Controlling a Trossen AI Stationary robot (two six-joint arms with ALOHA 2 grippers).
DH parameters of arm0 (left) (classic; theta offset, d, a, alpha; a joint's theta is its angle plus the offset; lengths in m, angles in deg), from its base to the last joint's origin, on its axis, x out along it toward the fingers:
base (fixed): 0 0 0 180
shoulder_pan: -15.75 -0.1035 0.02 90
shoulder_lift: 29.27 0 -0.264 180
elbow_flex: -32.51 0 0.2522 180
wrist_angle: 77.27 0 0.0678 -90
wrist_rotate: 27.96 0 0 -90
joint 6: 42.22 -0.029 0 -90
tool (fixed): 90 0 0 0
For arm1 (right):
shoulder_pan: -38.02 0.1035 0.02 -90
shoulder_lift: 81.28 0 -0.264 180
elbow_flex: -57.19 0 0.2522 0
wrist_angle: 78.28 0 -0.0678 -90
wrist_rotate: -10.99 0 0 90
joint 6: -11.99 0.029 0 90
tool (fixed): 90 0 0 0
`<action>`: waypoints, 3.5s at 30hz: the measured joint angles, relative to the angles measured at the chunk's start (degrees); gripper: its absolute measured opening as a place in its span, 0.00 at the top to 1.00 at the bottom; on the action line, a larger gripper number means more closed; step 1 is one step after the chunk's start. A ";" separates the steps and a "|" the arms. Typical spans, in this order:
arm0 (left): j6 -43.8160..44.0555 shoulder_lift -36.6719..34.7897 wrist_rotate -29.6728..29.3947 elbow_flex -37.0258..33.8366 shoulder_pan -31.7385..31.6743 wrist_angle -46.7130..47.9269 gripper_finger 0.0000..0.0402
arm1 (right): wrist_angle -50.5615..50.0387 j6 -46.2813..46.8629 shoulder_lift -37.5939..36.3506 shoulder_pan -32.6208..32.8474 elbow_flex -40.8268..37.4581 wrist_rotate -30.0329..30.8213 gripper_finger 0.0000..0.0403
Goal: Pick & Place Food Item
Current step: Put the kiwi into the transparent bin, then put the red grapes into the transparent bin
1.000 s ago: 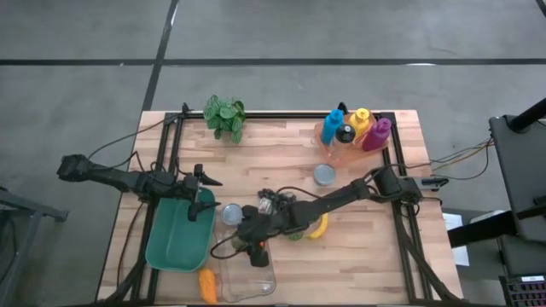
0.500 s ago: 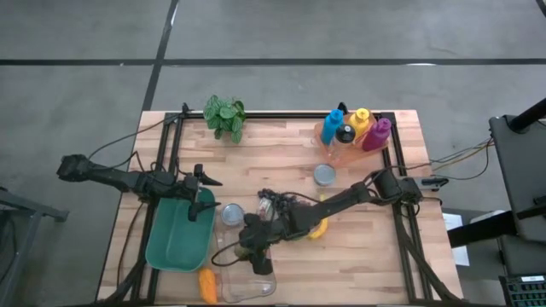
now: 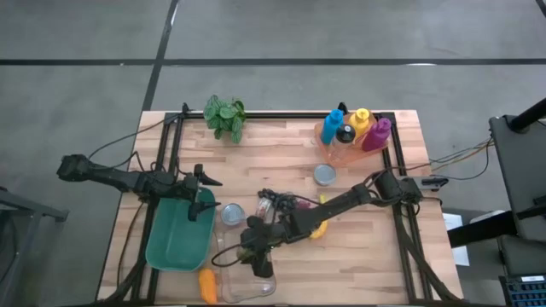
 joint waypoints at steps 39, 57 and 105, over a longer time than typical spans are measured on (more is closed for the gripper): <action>0.00 -0.04 -0.01 0.00 -0.02 0.00 0.16 | -0.92 -15.39 -4.97 0.00 0.21 12.47 0.21; 0.00 0.00 -0.01 0.00 -0.01 0.00 0.16 | -2.72 -15.21 -21.39 2.34 -15.92 29.65 0.21; 0.00 0.00 0.01 -0.02 -0.02 0.00 0.16 | -25.03 20.84 -36.40 3.72 -25.99 29.84 0.21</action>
